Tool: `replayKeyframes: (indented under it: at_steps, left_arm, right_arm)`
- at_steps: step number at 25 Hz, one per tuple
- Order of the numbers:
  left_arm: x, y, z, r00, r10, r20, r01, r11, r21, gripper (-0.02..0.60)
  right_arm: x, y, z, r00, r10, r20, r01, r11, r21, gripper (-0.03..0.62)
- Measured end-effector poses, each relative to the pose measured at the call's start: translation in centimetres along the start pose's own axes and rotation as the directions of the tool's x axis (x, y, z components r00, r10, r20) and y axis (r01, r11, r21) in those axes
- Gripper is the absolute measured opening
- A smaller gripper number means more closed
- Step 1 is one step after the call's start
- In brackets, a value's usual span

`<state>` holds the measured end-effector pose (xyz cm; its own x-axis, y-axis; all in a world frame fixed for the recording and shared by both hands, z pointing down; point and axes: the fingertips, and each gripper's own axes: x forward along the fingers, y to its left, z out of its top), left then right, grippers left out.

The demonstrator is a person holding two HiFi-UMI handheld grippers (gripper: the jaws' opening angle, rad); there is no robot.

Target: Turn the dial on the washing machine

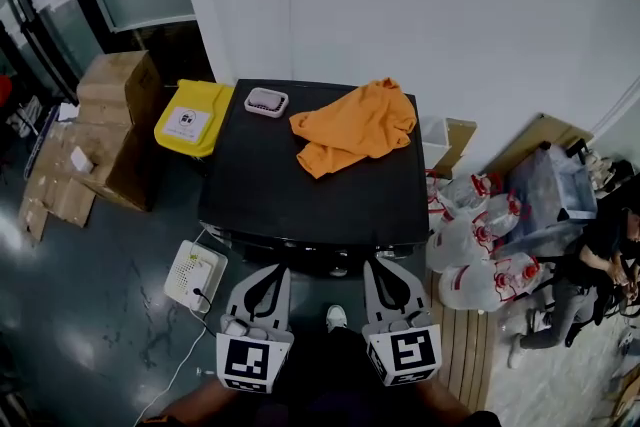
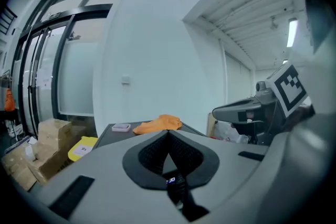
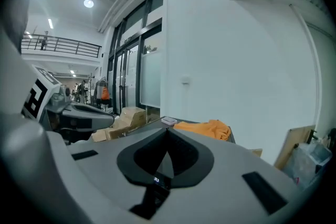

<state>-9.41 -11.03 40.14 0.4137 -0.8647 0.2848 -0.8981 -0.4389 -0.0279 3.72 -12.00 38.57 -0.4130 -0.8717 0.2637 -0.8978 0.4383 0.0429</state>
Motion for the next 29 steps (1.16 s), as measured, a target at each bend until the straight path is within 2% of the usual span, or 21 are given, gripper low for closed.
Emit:
replayKeyframes:
  at_steps: [3,7,20,29]
  left_arm:
    - [-0.1,-0.2,-0.1,1.000,0.001,-0.025,-0.001,1.000,-0.008,0.011]
    - [0.6,0.0,-0.1,1.000,-0.001,-0.013,0.001,1.000,-0.005,0.011]
    - [1.3,1.4,-0.3,1.000,0.024,-0.018,-0.024,0.999,-0.024,0.011]
    - [1.1,1.6,0.0,1.000,0.027,0.009,-0.027,1.000,-0.016,0.011]
  right_arm:
    - [0.0,1.2,0.4,0.999,0.032,-0.012,-0.032,0.999,-0.030,0.015]
    - [0.7,2.0,0.0,0.999,0.050,-0.013,-0.050,0.998,-0.027,0.015]
    - [2.4,1.9,0.2,0.999,0.052,-0.009,-0.052,0.998,-0.026,0.014]
    - [2.2,2.0,-0.1,0.999,0.048,-0.012,-0.049,0.999,-0.010,0.014]
